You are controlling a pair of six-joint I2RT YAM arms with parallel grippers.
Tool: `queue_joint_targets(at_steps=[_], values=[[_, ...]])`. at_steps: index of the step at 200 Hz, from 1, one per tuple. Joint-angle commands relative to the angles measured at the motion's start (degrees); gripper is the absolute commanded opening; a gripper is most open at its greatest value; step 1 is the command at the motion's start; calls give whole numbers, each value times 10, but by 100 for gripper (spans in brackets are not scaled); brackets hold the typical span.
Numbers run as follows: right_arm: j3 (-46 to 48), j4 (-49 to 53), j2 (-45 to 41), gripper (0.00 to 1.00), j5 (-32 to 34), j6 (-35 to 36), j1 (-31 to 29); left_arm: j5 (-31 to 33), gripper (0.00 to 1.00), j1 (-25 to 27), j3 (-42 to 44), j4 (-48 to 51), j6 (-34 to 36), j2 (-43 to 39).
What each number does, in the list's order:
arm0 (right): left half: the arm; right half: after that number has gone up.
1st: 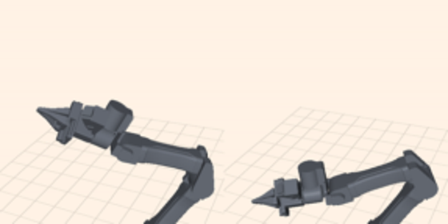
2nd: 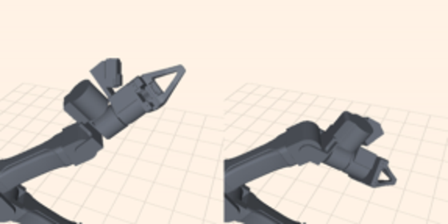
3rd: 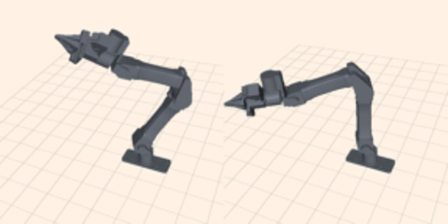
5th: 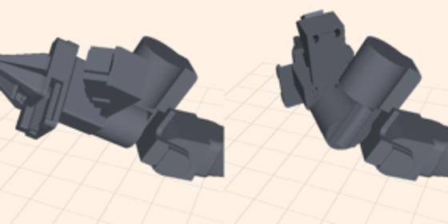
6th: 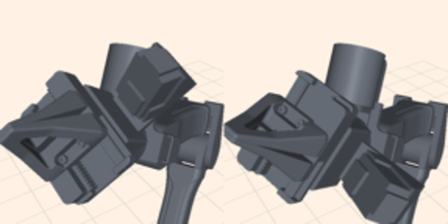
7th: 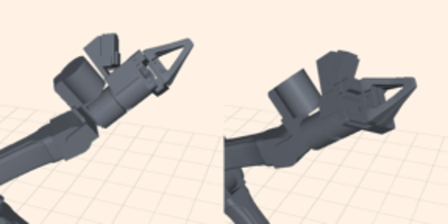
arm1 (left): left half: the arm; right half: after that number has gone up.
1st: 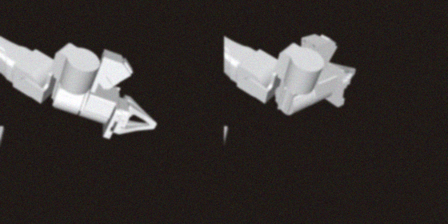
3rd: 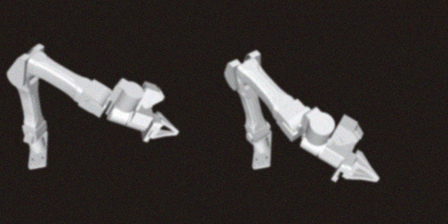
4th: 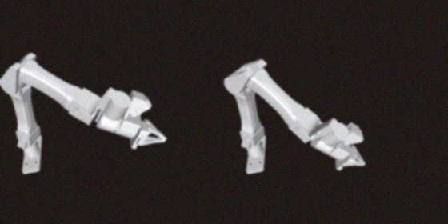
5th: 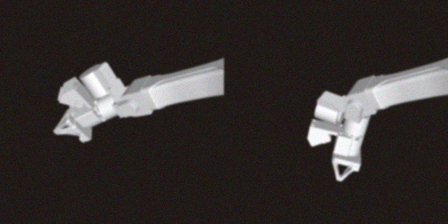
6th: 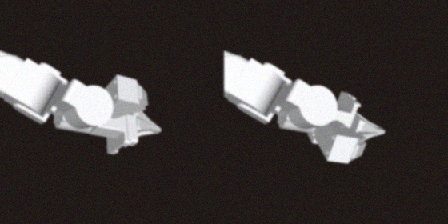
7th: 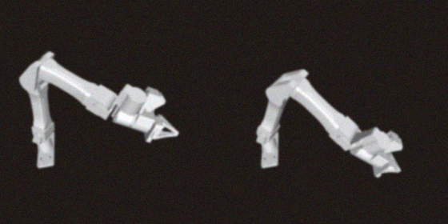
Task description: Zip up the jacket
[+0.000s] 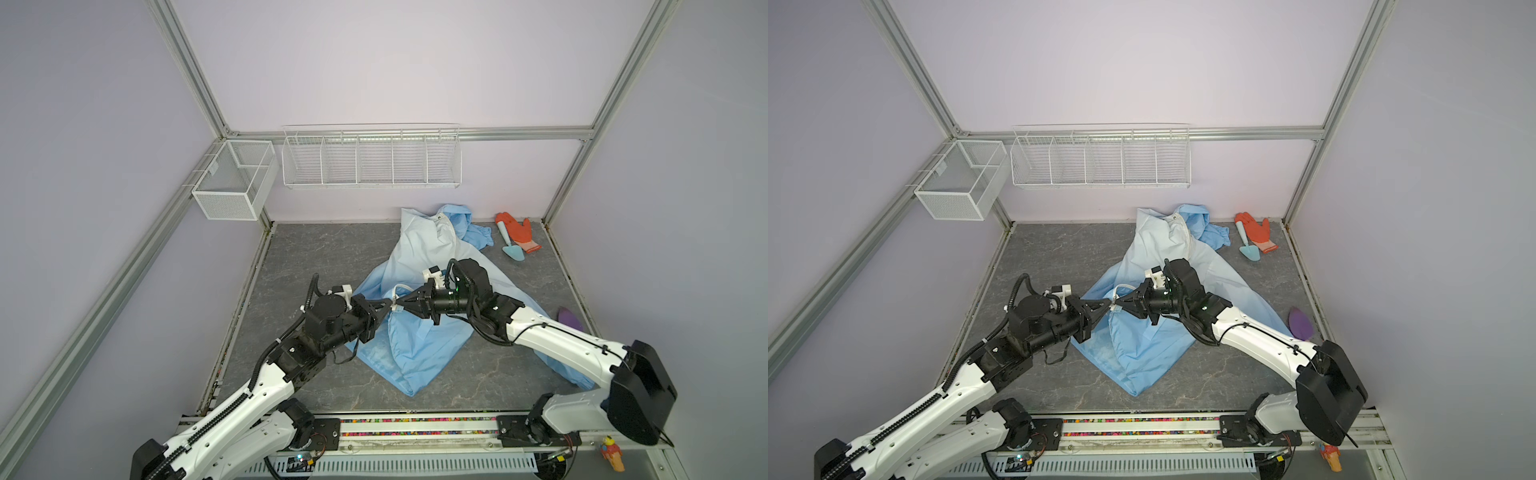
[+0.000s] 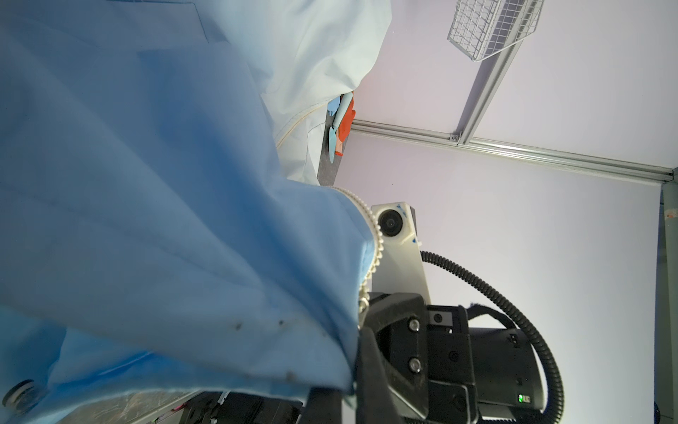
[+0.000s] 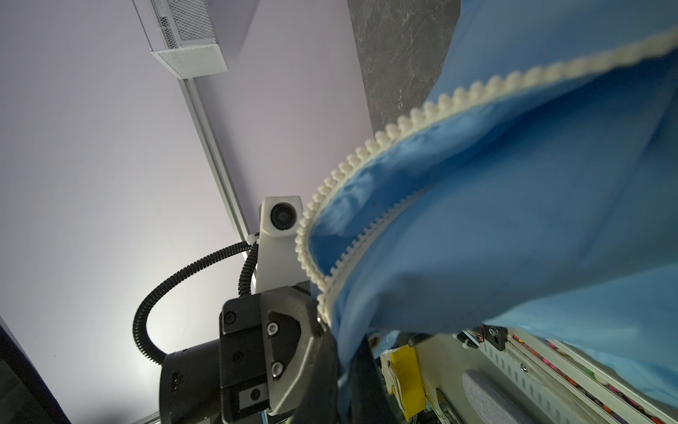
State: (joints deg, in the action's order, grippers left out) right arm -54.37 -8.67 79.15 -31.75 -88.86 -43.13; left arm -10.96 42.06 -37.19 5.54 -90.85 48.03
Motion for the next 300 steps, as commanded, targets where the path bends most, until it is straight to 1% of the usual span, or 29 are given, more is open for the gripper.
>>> queue_joint_targets(at_steps=[1, 18, 34, 66, 92, 110, 125, 148, 176, 192, 211, 230, 241, 260, 284, 287, 291, 300], values=[[7, -51, 2, 7, 53, -29, 16, -35, 0, 3, -24, 8, 5, 1], [-4, -36, 1, 7, 67, -14, 22, -55, 0, 3, -24, 5, 3, 9], [-16, -21, 6, 7, 74, -3, 24, -60, 0, 3, -25, -7, 2, 14], [-12, -33, 12, 7, 88, -11, 27, -75, 0, 3, -34, -25, 3, 33], [-13, -28, 17, 7, 95, -16, 32, -87, 0, 3, -53, -21, 16, 42], [-21, -27, 27, 7, 98, -26, 34, -103, 0, 3, -67, -7, 32, 52], [-27, -28, 36, 7, 98, -47, 33, -115, 0, 3, -82, 13, 52, 60], [-48, -23, 46, 7, 89, -83, 33, -127, 0, 3, -103, 74, 91, 73], [-76, 8, 39, 7, 89, -101, 36, -129, 0, 2, -96, 89, 102, 75], [-75, 15, 28, 7, 95, -106, 44, -129, 0, 1, -83, 85, 98, 68], [-69, 39, 13, 7, 98, -90, 62, -125, 0, -1, -70, 86, 94, 55], [-62, 39, 13, 7, 80, -80, 75, -95, 0, -4, -60, 83, 88, 35], [-64, 39, 16, 7, 69, -63, 75, -93, 0, -14, -50, 61, 76, 27], [-89, 56, 34, 7, 23, -14, 73, -86, 0, -33, -36, 32, 62, 19], [-84, 69, 26, 7, 10, 13, 64, -72, 0, -53, -16, -30, 37, 19], [-83, 70, 25, 7, 7, 13, 64, -70, 0, -55, -15, -35, 36, 21], [-82, 72, 23, 7, 4, 35, 62, -69, 0, -57, -14, -39, 34, 22], [-79, 66, 19, 7, -3, 42, 61, -66, 0, -61, -14, -44, 35, 28]])
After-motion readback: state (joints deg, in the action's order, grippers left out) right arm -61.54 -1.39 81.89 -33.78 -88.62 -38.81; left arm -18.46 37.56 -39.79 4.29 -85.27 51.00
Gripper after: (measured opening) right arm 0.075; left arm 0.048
